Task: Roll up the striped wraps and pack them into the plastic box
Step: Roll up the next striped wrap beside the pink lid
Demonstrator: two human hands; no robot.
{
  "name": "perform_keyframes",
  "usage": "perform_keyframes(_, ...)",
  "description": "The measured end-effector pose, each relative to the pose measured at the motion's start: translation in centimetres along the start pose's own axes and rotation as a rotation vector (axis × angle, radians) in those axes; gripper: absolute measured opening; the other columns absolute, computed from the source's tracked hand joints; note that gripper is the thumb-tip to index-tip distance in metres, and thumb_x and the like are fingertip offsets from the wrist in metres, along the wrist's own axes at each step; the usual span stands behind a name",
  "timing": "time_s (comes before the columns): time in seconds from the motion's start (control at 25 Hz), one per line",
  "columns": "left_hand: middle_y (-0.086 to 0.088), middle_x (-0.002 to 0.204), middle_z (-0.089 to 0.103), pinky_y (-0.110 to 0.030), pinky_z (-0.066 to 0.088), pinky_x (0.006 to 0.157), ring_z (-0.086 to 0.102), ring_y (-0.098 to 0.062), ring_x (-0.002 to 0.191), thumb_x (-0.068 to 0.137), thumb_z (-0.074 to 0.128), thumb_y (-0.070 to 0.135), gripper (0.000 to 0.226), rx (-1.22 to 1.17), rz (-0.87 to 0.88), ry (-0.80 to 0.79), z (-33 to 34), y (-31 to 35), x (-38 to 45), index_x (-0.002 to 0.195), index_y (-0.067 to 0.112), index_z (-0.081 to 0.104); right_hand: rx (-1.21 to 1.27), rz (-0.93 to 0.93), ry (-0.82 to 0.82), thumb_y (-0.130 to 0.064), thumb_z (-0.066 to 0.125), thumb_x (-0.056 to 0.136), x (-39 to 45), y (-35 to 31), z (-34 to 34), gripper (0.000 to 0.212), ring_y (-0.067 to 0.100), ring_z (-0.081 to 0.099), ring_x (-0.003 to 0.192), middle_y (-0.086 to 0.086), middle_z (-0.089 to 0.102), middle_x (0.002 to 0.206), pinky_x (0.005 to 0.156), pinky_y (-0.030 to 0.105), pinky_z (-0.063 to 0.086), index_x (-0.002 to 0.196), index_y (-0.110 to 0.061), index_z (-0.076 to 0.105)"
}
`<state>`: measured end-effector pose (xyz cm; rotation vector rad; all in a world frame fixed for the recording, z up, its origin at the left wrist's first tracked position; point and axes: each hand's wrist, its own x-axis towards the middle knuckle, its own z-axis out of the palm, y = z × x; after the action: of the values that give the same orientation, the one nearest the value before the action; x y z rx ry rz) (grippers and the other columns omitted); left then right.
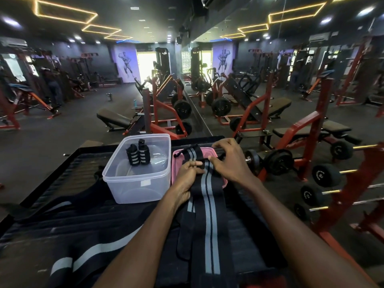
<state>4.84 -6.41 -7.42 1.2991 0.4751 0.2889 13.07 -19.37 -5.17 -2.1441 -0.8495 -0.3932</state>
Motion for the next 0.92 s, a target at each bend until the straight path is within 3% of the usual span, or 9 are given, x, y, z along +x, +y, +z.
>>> perform_keyframes(0.16, -0.024, 0.108, 0.072, -0.04, 0.061, 0.083, 0.071, -0.033, 0.095, 0.086, 0.058, -0.013, 0.033, -0.052, 0.011, 0.001, -0.4, -0.2, 0.5, 0.113, 0.005, 0.064, 0.184, 0.095, -0.162, -0.028, 0.067, 0.092, 1.3, 0.4, 0.3, 0.011, -0.009, 0.059, 0.078, -0.013, 0.069, 0.084, 0.071, 0.016, 0.043, 0.089, -0.021, 0.074)
perform_keyframes(0.36, -0.019, 0.097, 0.071, -0.047, 0.055, 0.096, 0.068, -0.03, 0.091, 0.089, 0.067, 0.002, 0.011, -0.047, 0.031, -0.001, -0.1, -0.2, 0.7, 0.098, 0.006, 0.066, 0.601, 0.31, -0.099, -0.012, 0.068, 0.091, 0.2, 2.4, 1.9, 0.012, 0.008, 0.064, 0.077, 0.003, 0.072, 0.084, 0.076, 0.025, 0.051, 0.087, -0.004, 0.076)
perform_keyframes(0.48, -0.024, 0.105, 0.073, -0.049, 0.055, 0.097, 0.071, -0.034, 0.095, 0.081, 0.08, 0.031, 0.048, -0.027, 0.055, 0.029, -0.3, -0.4, 1.1, 0.108, -0.005, 0.063, 0.676, 0.291, -0.141, -0.006, 0.071, 0.088, -0.1, 2.4, 1.8, 0.005, 0.002, 0.065, 0.074, 0.002, 0.072, 0.083, 0.072, 0.016, 0.051, 0.088, -0.003, 0.075)
perform_keyframes(0.52, -0.022, 0.103, 0.074, -0.047, 0.056, 0.096, 0.071, -0.03, 0.094, 0.08, 0.082, 0.034, 0.049, 0.009, 0.089, 0.05, -0.4, -0.4, 1.1, 0.105, -0.002, 0.062, 0.696, 0.267, -0.145, -0.005, 0.072, 0.086, 0.0, 2.1, 1.7, 0.004, 0.0, 0.066, 0.073, 0.001, 0.072, 0.082, 0.07, 0.013, 0.05, 0.085, -0.006, 0.075)
perform_keyframes(0.64, -0.003, 0.092, 0.07, -0.036, 0.055, 0.091, 0.066, -0.016, 0.088, 0.09, 0.075, 0.021, 0.025, 0.09, 0.209, 0.12, -0.7, -0.4, 1.5, 0.106, 0.004, 0.065, 0.715, 0.224, -0.141, -0.005, 0.074, 0.084, 0.3, 1.9, 1.7, 0.013, -0.001, 0.066, 0.072, -0.003, 0.072, 0.079, 0.069, 0.012, 0.049, 0.078, -0.016, 0.075)
perform_keyframes(0.76, -0.005, 0.093, 0.072, -0.034, 0.053, 0.09, 0.066, -0.016, 0.088, 0.092, 0.072, 0.013, 0.004, 0.145, 0.257, 0.087, -1.1, -0.2, 1.5, 0.095, 0.012, 0.072, 0.694, 0.204, -0.144, -0.006, 0.076, 0.083, 0.3, 2.3, 2.0, 0.023, 0.007, 0.069, 0.081, -0.003, 0.075, 0.083, 0.075, 0.018, 0.053, 0.074, -0.027, 0.076)
perform_keyframes(0.84, -0.004, 0.091, 0.074, -0.035, 0.054, 0.091, 0.067, -0.016, 0.087, 0.09, 0.073, 0.011, 0.007, 0.15, 0.25, 0.083, -1.1, -0.2, 1.5, 0.087, 0.017, 0.074, 0.701, 0.19, -0.145, -0.003, 0.075, 0.083, 0.2, 2.3, 2.1, 0.025, 0.011, 0.07, 0.086, -0.002, 0.076, 0.086, 0.081, 0.023, 0.055, 0.076, -0.027, 0.076)
perform_keyframes(0.92, -0.001, 0.084, 0.073, -0.032, 0.054, 0.086, 0.067, -0.015, 0.083, 0.09, 0.074, 0.013, 0.006, 0.12, 0.246, 0.069, -1.1, -0.2, 1.3, 0.084, 0.015, 0.074, 0.735, 0.172, -0.158, 0.003, 0.074, 0.083, 0.0, 2.0, 2.0, 0.023, 0.007, 0.07, 0.084, -0.003, 0.075, 0.085, 0.079, 0.02, 0.054, 0.08, -0.02, 0.075)
